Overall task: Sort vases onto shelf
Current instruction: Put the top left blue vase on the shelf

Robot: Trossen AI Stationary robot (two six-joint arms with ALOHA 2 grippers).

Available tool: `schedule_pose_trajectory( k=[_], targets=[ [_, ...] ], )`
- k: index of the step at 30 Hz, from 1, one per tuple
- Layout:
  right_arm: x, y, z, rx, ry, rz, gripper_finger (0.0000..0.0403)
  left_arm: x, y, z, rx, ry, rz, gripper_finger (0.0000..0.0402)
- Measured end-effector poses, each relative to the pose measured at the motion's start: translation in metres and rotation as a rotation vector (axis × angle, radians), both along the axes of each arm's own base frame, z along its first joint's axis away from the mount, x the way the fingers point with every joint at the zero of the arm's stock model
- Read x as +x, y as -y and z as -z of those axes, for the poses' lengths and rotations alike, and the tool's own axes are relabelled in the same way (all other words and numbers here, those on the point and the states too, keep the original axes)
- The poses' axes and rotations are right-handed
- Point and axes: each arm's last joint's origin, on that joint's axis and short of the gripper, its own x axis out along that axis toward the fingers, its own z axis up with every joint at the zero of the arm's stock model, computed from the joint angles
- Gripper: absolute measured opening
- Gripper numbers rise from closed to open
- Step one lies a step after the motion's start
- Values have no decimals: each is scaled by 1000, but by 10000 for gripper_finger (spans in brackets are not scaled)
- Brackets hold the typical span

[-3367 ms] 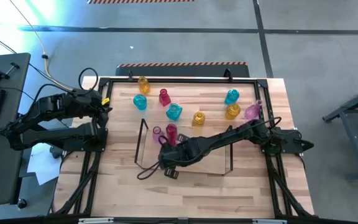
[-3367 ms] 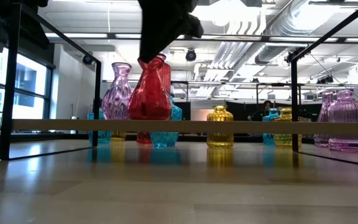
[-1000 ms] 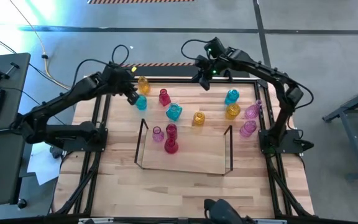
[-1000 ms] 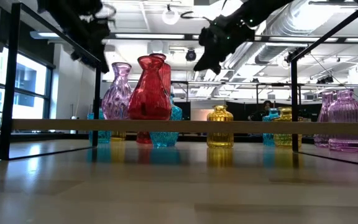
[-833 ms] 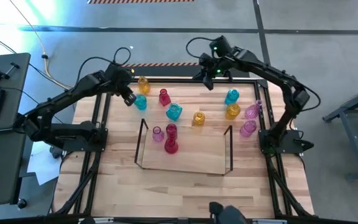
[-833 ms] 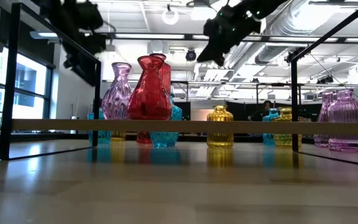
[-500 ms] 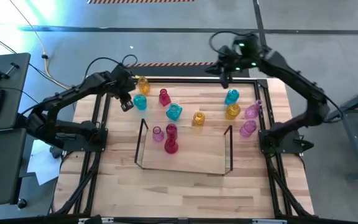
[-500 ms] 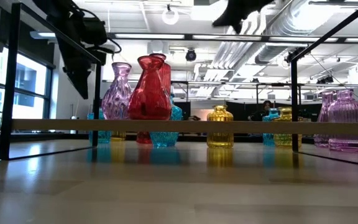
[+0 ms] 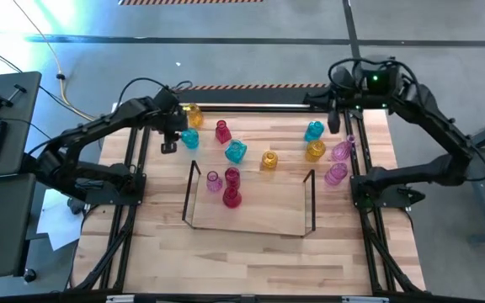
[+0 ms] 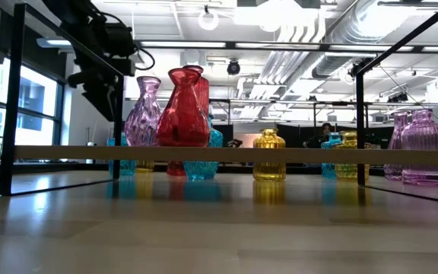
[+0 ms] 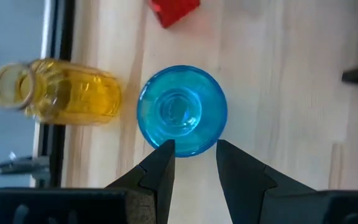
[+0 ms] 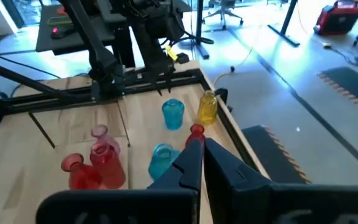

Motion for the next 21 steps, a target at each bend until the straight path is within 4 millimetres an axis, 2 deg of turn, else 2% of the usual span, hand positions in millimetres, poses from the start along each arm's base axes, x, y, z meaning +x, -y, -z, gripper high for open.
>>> schedule_pose_trajectory(
  k=[4,10,21],
  targets=[
    [2,-6,3,16,-36,14,0,1,1,6,1,-63,126,111],
    [5,-13,3,36,-35,-14,0,10,6,11,6,-100,223,111],
    [7,-18,4,17,-45,13,0,21,3,8,85,-52,146,110]
  ],
)
